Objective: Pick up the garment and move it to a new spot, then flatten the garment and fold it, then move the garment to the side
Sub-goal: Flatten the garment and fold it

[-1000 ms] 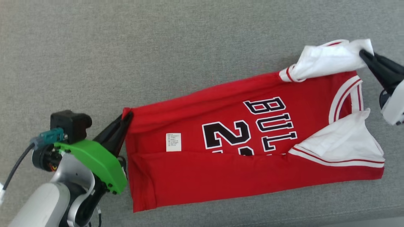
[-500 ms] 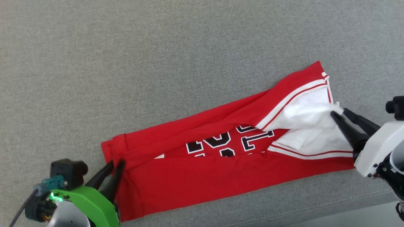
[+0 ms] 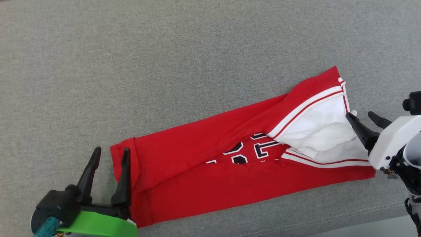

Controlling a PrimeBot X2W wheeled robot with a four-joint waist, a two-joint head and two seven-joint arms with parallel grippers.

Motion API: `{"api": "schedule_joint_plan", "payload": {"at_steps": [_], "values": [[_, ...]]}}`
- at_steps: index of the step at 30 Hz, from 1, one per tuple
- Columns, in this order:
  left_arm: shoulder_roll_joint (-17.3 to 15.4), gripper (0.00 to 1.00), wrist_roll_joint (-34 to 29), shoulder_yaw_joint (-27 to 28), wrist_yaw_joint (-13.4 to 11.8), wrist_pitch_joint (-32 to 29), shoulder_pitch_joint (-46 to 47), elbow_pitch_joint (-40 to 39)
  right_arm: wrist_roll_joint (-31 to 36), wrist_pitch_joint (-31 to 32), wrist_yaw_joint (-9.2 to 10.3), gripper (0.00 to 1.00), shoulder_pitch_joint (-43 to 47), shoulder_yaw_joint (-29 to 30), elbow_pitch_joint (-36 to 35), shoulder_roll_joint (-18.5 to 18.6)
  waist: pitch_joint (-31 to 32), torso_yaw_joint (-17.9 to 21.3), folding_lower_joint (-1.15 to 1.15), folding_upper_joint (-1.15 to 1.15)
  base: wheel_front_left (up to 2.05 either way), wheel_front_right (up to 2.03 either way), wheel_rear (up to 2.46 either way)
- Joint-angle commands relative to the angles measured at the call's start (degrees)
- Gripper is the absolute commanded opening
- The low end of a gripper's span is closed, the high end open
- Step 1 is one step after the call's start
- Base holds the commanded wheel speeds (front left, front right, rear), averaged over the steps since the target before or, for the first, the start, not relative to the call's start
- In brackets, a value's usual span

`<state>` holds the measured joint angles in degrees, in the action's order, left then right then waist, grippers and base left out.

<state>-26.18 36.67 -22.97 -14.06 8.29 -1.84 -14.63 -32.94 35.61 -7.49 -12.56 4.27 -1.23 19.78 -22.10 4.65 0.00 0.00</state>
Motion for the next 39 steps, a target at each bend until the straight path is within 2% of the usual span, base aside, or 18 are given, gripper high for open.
{"api": "schedule_joint_plan", "payload": {"at_steps": [1, 7, 11, 14, 15, 16, 22, 30, 35, 39], "values": [[0.8, 1.0, -1.7, -0.5, 0.2, 2.2, 1.3, 0.9, 1.4, 0.6, 0.02, 1.0, -0.9, 0.1, 1.4, -0.5, 0.2, -0.6, 0.0, 0.0, 0.0, 0.0, 0.0], [5.2, 1.0, -5.3, -1.5, 0.4, 6.4, 0.6, 6.1, 4.0, 4.5, 0.01, 1.0, -1.4, -0.6, 7.7, -3.2, 1.1, -2.2, 0.0, 0.0, 0.0, 0.0, 0.0], [8.4, 1.0, -8.9, 1.1, 1.2, 7.0, -0.2, 7.7, 1.2, 5.1, -0.01, 1.0, -1.6, -2.5, 10.6, -5.6, 2.3, -2.7, 0.0, 0.0, 0.0, 0.0, 0.0], [11.2, 1.0, -11.7, 3.5, 2.8, 6.9, -1.6, 8.1, 0.6, 3.4, -0.02, 1.0, -2.5, -3.7, 12.6, -5.5, 3.0, -3.1, 0.0, 0.0, 0.0, 0.0, 0.0], [12.3, 1.0, -12.4, 4.4, 3.7, 6.9, -1.8, 8.2, 0.0, 2.4, -0.01, 0.53, -2.9, -4.2, 13.2, -5.3, 3.1, -3.2, 0.0, 0.0, 0.0, 0.0, 0.0], [13.1, 1.0, -13.1, 5.2, 4.5, 6.9, -2.0, 8.5, -0.6, 1.7, -0.02, 0.0, -3.2, -4.8, 13.4, -5.0, 3.2, -3.3, 0.0, 0.0, 0.0, 0.0, 0.0], [17.9, 1.0, -16.8, 9.7, 9.0, 7.0, -3.7, 10.4, -3.0, -6.0, 0.05, 0.0, -4.5, -5.4, 15.3, 0.8, 4.3, -3.9, 0.0, 0.0, 0.0, 0.0, 0.0], [21.6, 1.0, -20.0, 14.9, 14.0, 6.9, -6.0, 12.7, -4.3, -10.9, 0.05, 0.0, -3.5, 0.3, 18.1, 9.9, 6.8, -4.0, 0.0, 0.0, 0.0, 0.0, 0.0], [22.7, 1.0, -22.5, 17.4, 16.0, 6.9, -8.1, 14.6, -4.1, -10.2, 0.01, 0.0, -2.1, 0.8, 13.5, 14.1, 9.9, -3.1, 0.0, 0.0, 0.0, 0.0, 0.0], [23.1, 1.0, -24.7, 18.5, 16.0, 6.9, -9.1, 14.5, -5.8, -7.7, 0.01, 0.0, -1.5, -4.3, 5.1, 13.4, 11.8, -2.5, 0.0, 0.0, 0.0, 0.0, 0.0]]}}
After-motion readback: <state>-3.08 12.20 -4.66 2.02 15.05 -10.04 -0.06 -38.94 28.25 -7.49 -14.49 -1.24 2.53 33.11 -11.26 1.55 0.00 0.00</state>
